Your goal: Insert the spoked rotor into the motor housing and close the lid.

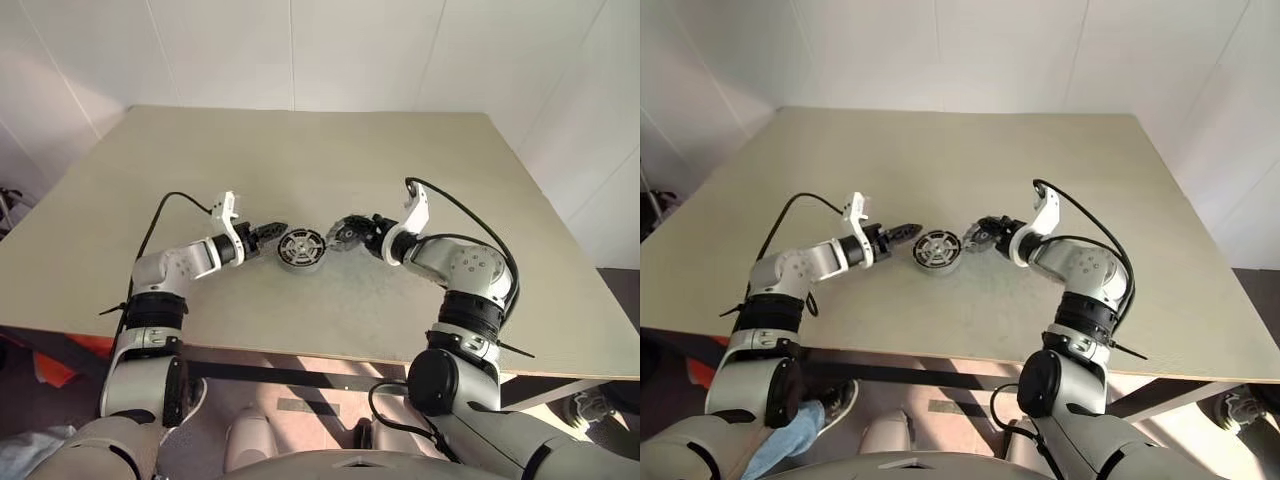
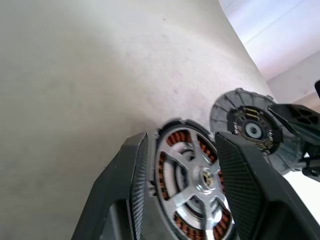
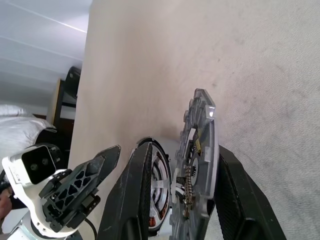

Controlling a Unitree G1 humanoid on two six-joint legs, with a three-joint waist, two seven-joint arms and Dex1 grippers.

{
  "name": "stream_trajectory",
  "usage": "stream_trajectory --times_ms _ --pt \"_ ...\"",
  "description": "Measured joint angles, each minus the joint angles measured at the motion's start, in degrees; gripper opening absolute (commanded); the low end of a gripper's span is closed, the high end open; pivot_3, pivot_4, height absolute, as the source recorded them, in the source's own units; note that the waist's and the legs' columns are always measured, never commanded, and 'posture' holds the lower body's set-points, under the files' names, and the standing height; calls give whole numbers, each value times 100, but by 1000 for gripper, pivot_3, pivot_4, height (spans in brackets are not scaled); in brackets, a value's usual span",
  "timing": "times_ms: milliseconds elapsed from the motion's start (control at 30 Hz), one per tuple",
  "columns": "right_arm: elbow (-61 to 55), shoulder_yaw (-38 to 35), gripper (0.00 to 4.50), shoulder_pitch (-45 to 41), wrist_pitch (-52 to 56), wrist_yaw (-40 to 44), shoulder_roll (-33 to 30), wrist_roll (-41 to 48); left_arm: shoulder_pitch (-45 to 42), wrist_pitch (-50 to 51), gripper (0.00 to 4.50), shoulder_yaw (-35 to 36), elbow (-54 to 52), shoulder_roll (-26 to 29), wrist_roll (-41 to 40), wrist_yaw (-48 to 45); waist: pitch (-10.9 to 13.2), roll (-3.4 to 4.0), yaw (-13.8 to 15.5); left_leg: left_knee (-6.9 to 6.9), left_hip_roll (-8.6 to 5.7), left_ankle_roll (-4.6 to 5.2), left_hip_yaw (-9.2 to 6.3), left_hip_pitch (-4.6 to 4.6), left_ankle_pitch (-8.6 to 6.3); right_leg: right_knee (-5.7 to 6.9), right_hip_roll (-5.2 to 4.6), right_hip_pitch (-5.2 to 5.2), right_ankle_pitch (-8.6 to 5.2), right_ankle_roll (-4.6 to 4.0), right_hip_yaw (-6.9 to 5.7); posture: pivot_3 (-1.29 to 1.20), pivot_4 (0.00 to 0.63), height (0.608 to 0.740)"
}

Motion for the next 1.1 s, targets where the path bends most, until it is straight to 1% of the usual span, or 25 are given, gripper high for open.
stream_trajectory --times_ms 300,500,800,1100 --pt "21 247 1985 -17 -63 34 3 222 106 -26 2252 45 20 -58 16 27 1 0 28 -2 0 2 -1 -7 -1 -1 -1 -4 0 0 -3 0 0 740" --pt "-262 537 1985 -90 62 31 100 431 141 -48 2252 39 23 -119 30 47 1 0 17 -1 1 1 -1 -5 -1 1 0 -4 0 0 -3 0 0 740" --pt "-310 1072 1985 -123 11 38 117 449 141 -80 2252 21 85 -147 77 51 1 0 19 -2 1 1 -1 -7 -1 0 0 -5 0 0 -3 0 0 740" --pt "-261 1339 1985 -123 -123 45 56 445 197 -79 2252 24 81 -147 102 76 1 -1 17 -2 1 1 -1 -6 -1 0 0 -5 0 0 -3 0 0 740"
